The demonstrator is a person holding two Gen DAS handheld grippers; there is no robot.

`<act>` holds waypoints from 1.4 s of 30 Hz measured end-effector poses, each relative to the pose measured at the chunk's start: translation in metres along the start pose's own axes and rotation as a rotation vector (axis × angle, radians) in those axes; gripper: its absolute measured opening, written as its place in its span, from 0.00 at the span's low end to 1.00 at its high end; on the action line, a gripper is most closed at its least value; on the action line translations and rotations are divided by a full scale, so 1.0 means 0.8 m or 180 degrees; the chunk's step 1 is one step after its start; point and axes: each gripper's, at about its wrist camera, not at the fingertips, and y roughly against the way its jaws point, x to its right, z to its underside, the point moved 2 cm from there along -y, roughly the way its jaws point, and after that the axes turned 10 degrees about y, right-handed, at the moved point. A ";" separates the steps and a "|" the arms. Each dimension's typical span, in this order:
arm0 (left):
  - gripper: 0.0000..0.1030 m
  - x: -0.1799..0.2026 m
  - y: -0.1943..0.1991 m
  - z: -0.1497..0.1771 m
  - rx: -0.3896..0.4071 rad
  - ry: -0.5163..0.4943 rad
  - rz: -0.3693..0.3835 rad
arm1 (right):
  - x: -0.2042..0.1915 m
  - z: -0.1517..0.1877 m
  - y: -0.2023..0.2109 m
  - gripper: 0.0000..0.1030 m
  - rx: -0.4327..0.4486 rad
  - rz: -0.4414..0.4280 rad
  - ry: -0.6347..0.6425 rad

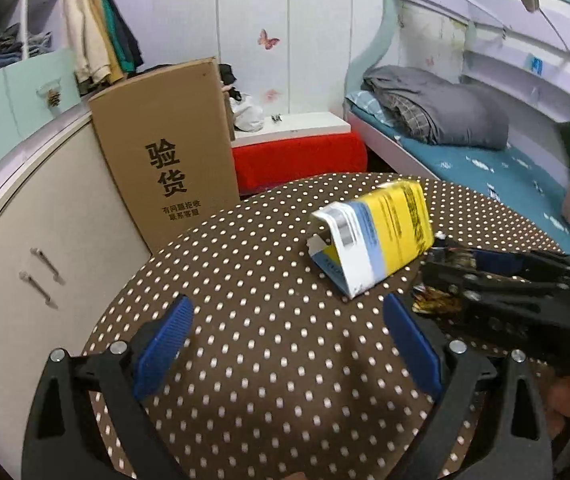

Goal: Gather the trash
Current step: 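Grasp the yellow-white box with the left tool while the right grasps the dark snack wrapper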

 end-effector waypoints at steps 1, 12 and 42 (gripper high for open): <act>0.91 0.001 -0.010 -0.005 -0.0025 -0.0040 0.0007 | 0.003 0.001 0.001 0.39 -0.0020 0.0009 0.0010; 0.91 0.043 -0.053 -0.040 0.0004 -0.0720 0.0250 | 0.043 0.016 0.017 0.35 -0.0054 -0.0198 -0.0199; 0.35 0.057 -0.007 0.005 -0.0110 -0.0314 0.0789 | 0.069 0.067 0.073 0.17 0.0094 -0.0252 -0.0307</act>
